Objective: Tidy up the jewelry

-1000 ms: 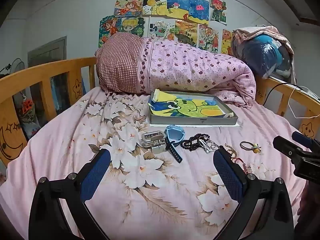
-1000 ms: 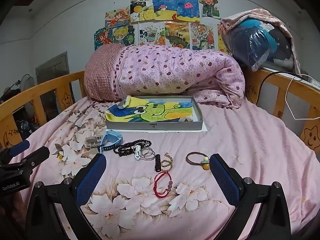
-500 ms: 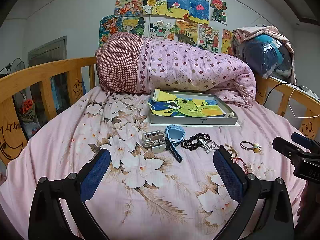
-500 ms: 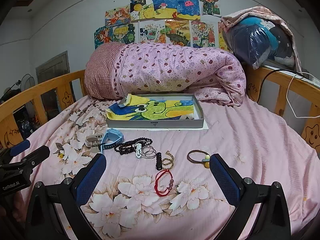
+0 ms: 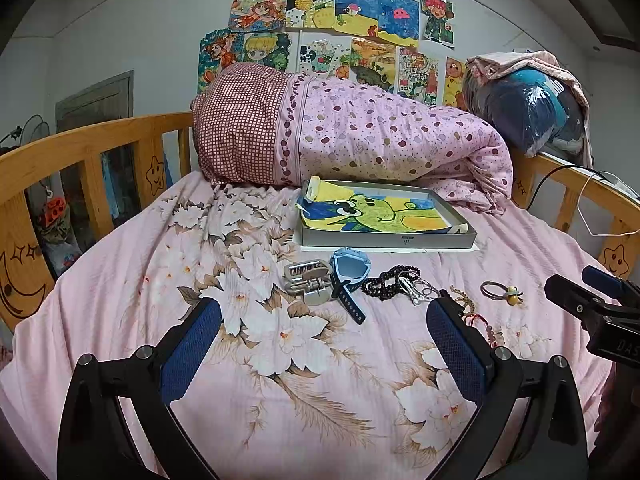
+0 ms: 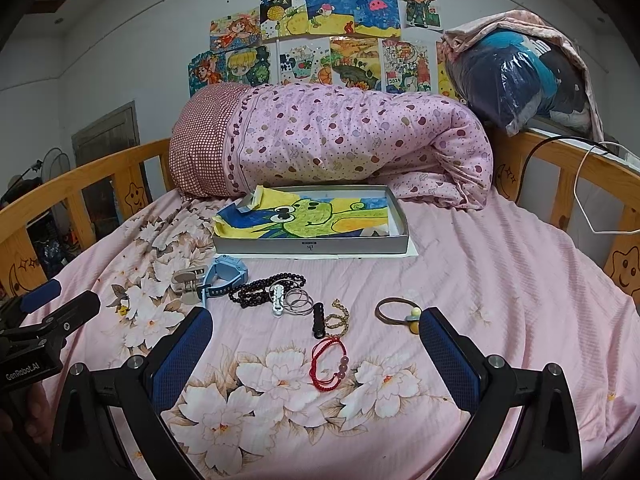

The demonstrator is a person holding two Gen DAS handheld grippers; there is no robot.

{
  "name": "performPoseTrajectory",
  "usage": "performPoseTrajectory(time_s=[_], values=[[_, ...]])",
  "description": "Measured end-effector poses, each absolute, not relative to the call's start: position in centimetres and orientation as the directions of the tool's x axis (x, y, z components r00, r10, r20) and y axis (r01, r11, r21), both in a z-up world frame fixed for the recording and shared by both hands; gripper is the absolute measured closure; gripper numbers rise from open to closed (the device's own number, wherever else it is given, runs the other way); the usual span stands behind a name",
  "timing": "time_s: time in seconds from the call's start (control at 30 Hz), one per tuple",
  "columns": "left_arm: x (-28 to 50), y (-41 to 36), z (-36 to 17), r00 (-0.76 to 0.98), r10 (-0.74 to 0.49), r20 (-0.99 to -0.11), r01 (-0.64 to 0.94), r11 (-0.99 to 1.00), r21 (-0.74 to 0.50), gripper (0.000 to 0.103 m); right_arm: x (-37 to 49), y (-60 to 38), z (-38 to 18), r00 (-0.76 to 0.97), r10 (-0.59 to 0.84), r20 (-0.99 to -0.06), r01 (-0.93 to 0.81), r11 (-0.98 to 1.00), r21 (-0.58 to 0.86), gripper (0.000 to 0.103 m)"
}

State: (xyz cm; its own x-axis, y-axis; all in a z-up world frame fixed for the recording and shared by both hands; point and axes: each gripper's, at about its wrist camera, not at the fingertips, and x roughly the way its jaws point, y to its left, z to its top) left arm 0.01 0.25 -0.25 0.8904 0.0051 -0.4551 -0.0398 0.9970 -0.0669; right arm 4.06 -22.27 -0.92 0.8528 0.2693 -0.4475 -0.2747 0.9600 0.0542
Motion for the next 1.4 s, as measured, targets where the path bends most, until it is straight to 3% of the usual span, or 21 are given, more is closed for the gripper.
performPoseTrajectory(time_s=[1.4], values=[[0.06, 0.05, -0.72, 0.889, 0.009, -0.459, -0.044, 0.997, -0.066, 0.002, 4.16, -22.43, -1.21, 0.842, 0.274, -0.464, -0.276, 0.959, 0.066, 0.000]])
